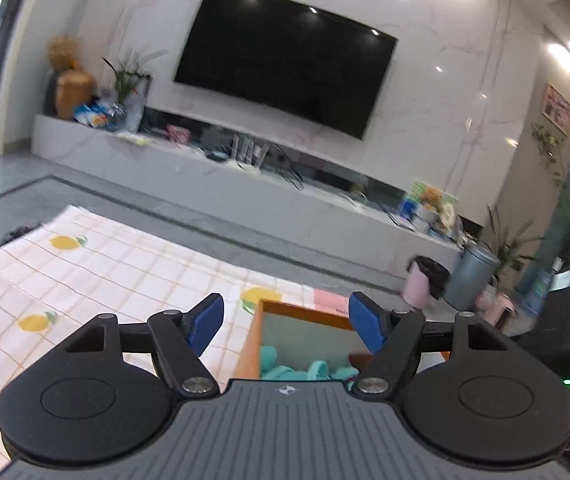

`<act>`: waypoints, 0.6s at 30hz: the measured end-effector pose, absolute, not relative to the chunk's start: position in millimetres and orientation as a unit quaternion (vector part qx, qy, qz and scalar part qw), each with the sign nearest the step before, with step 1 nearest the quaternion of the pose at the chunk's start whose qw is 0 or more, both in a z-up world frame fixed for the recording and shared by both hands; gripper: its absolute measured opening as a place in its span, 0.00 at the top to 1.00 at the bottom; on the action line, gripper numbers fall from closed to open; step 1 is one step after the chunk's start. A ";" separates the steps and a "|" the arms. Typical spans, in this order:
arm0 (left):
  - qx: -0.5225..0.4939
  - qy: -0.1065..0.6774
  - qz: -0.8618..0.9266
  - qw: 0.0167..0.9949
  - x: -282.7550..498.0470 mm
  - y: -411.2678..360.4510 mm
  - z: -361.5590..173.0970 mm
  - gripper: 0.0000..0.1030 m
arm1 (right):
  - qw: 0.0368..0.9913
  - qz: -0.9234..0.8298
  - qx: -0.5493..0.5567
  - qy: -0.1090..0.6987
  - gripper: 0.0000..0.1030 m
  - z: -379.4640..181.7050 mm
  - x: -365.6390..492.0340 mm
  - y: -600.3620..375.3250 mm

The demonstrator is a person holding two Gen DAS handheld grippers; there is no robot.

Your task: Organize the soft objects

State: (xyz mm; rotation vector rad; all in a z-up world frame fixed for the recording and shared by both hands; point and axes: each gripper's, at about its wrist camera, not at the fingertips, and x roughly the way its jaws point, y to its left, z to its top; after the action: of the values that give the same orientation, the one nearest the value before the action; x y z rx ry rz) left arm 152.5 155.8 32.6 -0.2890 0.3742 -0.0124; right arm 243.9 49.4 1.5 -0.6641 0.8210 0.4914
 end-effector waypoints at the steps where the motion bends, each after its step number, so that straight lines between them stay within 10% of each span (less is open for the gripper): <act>1: -0.149 0.188 -0.002 0.971 152.5 158.5 33.5 0.19 | 0.841 0.244 -0.310 0.370 0.13 4.6 235.7 46.2; 18: -0.114 0.227 0.007 0.967 111.4 101.5 85.6 0.18 | 0.938 0.224 -0.143 0.222 0.03 114.6 105.0 -80.4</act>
State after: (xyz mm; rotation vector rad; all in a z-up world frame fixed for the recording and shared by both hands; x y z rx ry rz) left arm 111.4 101.5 85.6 -0.2310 0.4598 0.0140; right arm 105.0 -80.4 114.6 -0.2913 0.4539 0.4565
